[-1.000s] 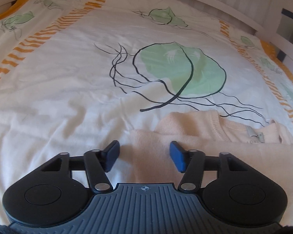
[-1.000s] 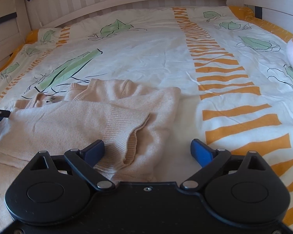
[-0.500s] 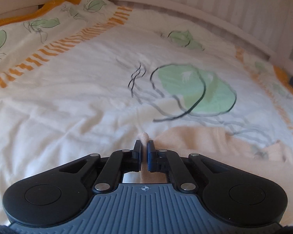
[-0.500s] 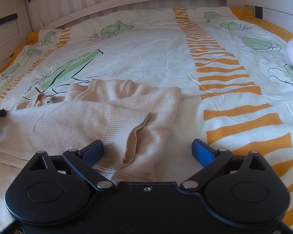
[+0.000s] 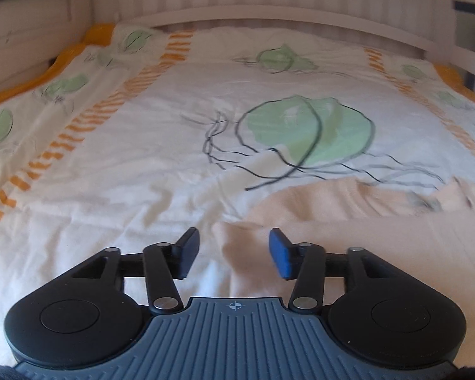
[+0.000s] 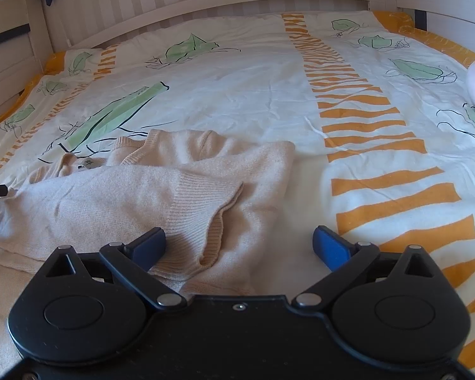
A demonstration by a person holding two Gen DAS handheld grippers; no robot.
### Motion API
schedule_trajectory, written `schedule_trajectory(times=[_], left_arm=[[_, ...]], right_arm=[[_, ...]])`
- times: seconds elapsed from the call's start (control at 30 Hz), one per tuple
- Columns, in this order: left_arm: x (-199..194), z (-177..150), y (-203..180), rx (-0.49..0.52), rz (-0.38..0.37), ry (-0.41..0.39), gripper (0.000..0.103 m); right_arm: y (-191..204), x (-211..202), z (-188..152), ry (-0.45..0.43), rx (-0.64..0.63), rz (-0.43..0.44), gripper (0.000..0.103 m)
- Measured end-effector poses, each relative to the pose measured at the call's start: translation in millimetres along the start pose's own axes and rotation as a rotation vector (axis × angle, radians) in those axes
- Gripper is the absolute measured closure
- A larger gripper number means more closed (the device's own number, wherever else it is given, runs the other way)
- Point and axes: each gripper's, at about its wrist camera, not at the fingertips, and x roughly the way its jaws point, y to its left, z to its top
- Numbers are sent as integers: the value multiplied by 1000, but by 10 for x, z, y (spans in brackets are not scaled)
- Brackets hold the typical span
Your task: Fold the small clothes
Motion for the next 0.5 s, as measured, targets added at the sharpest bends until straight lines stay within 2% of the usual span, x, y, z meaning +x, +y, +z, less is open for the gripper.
schedule_trajectory(times=[0.07,0.13,0.2,0.3,0.5], left_arm=[[-30,-99,-73,62,5,29,53],[11,-232,-50,66,34,81,53],[23,-328,63,3,46,84,46],[-7,-332,222,-94,40,85,44],[-179,-331,284,-141,33,106,44]], right_arm=[[-2,-1,-1,0,1,0,2],[-5,0,-1,-2,4,3,2],[-14,1,-4,-4,8,8,2],[-27,-1,-6,-6,14,14,2],[-52,-10,2,-5,22,22,2]])
